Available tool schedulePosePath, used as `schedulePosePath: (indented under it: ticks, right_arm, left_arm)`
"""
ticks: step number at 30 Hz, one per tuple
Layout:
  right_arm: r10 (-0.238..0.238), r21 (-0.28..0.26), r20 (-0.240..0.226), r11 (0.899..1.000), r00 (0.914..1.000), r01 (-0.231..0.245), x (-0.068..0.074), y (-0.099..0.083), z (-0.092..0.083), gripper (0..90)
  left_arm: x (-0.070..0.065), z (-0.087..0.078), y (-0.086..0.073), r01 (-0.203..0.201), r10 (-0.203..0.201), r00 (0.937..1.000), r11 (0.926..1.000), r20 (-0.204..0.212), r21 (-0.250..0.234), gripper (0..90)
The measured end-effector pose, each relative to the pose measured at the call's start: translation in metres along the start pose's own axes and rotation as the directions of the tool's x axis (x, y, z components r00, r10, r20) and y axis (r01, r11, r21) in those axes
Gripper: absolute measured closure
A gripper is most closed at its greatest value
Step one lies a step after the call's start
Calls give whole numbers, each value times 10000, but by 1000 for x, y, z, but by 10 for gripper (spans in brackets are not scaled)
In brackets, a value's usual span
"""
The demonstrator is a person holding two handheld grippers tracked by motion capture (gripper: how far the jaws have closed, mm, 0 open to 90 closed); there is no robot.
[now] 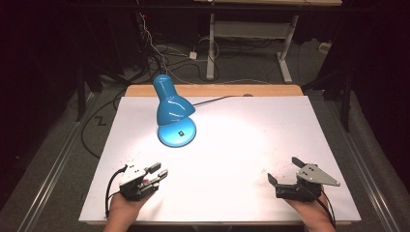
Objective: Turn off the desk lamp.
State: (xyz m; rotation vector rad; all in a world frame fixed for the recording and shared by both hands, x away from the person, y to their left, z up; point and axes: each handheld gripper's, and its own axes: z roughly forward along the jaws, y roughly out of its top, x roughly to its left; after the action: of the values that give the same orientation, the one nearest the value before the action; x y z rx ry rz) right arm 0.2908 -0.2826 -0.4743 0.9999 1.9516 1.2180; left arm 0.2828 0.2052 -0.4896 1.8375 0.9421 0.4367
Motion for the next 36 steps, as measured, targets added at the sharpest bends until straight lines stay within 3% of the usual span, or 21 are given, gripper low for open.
schedulePosePath:
  ticks: [19, 31, 36]
  right_arm:
    - [-98, -41, -16, 9999, 10000, 98, -1, 1, 0, 4]
    - [-63, -90, -36, 9999, 10000, 63, 1, 1, -1, 4]
    - [-77, -56, -122, 10000, 9999, 76, 3, 1, -1, 4]
  left_arm:
    - [8, -1, -1, 313, -320, 9991, 9992, 273, 265, 856]
    - [12, 2, 1, 549, -560, 9979, 9979, 315, 345, 879]
    - [18, 0, 11, 700, -706, 9970, 9974, 315, 191, 879]
